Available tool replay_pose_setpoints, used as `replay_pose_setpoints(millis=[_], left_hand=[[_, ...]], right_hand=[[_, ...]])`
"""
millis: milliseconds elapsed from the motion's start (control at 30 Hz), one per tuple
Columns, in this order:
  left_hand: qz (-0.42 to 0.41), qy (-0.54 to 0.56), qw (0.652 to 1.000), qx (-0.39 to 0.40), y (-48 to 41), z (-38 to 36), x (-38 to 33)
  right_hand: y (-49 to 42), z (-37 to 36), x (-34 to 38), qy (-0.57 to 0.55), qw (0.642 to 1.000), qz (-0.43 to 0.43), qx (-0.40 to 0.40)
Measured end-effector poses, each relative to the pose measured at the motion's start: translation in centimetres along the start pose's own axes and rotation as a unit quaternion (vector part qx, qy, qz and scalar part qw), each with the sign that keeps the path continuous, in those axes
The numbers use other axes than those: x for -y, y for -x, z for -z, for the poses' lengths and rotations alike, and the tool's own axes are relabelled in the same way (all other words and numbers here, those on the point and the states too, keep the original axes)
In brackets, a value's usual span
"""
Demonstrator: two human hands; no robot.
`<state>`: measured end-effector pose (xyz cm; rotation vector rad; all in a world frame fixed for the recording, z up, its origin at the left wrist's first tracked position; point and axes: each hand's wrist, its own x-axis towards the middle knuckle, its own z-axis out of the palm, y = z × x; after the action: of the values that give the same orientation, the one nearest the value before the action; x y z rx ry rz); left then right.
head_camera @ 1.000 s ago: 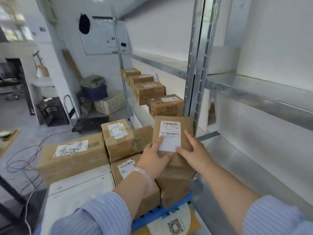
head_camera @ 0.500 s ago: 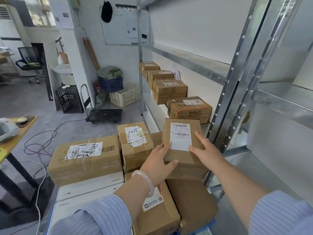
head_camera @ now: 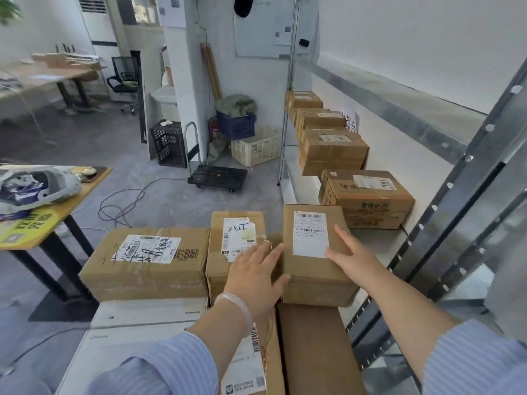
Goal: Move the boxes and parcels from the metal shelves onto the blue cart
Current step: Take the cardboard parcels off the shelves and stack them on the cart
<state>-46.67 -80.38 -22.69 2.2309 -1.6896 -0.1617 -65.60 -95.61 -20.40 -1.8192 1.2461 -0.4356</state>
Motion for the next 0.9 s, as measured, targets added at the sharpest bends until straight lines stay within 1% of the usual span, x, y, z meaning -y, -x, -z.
replay_pose_setpoints(millis=[133,233,367,533,733,900], left_hand=[[0.01,-0.027,0.999,-0.032,0.0,-1.2,-0.1],[0.013,-0.03,0.998,-0.054,0.0,-1.5,-0.2],[0.013,-0.033,0.997,-0.068,0.1,-1.6,-0.3],[0.021,-0.039,0.996,-0.074,0.3,-1.8,-0.4],[0.022,-0.045,0.997,-0.067,0.6,-1.7,-0.4],[0.026,-0.036,0.998,-0.053,0.1,-0.9,-0.4]], right_hand=[[-2.2,-0.7,-0.2,0.012,0.999,-0.006,0.041],[-3.4,-1.4,-0.2,0.013,0.998,0.005,0.06],[-4.3,-2.3,-0.3,0.047,0.995,0.013,0.082],[-4.7,-2.6,-0.3,0.104,0.99,0.037,0.087],[-4.1,-2.7,0.1,0.151,0.985,0.056,0.069],[-2.3,-2.8,0.6,0.244,0.964,0.108,0.006]])
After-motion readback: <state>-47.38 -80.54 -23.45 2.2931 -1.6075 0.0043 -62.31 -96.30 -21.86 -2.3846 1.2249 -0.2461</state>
